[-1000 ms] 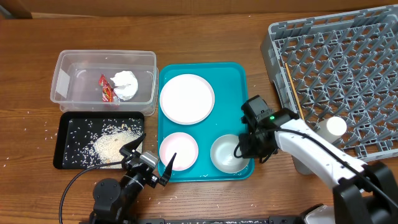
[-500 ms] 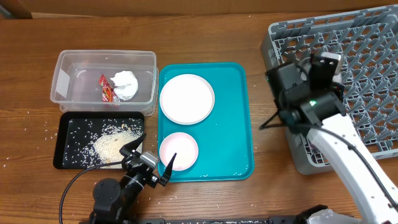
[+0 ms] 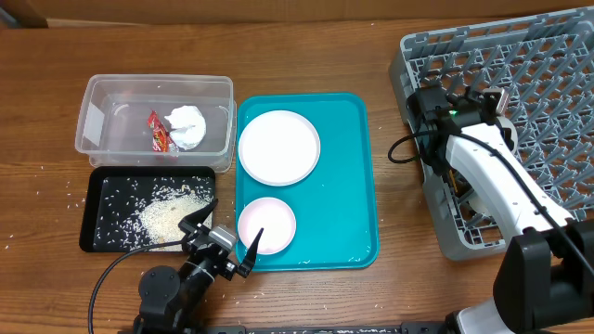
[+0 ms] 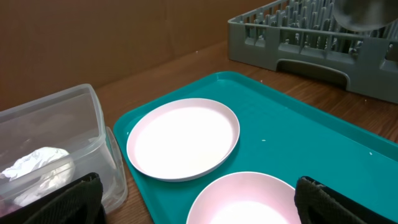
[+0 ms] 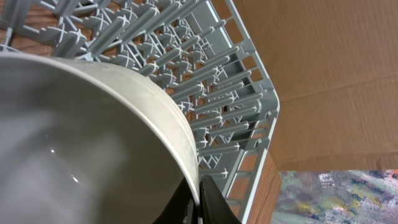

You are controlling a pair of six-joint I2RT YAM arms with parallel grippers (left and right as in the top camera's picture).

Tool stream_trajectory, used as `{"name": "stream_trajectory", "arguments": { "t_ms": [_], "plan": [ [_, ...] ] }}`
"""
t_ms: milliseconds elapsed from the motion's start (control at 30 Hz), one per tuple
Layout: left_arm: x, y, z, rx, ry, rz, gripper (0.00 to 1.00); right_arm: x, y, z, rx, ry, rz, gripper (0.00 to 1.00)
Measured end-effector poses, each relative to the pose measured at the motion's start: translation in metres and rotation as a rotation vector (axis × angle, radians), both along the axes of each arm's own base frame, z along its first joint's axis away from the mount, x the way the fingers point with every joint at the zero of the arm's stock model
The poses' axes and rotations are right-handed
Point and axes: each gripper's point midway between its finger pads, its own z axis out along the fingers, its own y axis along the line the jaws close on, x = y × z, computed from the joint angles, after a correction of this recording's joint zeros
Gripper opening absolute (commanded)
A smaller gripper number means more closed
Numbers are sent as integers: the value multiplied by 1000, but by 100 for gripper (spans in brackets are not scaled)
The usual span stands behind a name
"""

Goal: Sort waste into correct bins and load items into the dishwasher
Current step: 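Place the grey bowl upright in the dish rack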

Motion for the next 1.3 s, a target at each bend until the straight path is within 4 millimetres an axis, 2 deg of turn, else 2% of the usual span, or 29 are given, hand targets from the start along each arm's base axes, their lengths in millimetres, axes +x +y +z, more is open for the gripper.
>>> {"name": "stream_trajectory", "arguments": {
  "t_ms": [233,533,733,833,1000,1133,1300],
  "plan": [
    [0,0,0,0,0,0,100,-4,-3,4,-37,23,-1,4],
    [0,0,0,0,0,0,100,8,-7,8,-57,-56,-10,4],
    [0,0,0,0,0,0,100,9,-6,7,-51,-48,-2,4],
    [0,0,0,0,0,0,100,6,-2,3,-35,-20,7,4],
    [0,0,0,0,0,0,100,6,15,2,-35,9,62,8],
    [0,0,0,0,0,0,100,8,26,6,-63,8,100,4],
    [0,0,0,0,0,0,100,7,21,22,-172,14,110,4]
  ]
}}
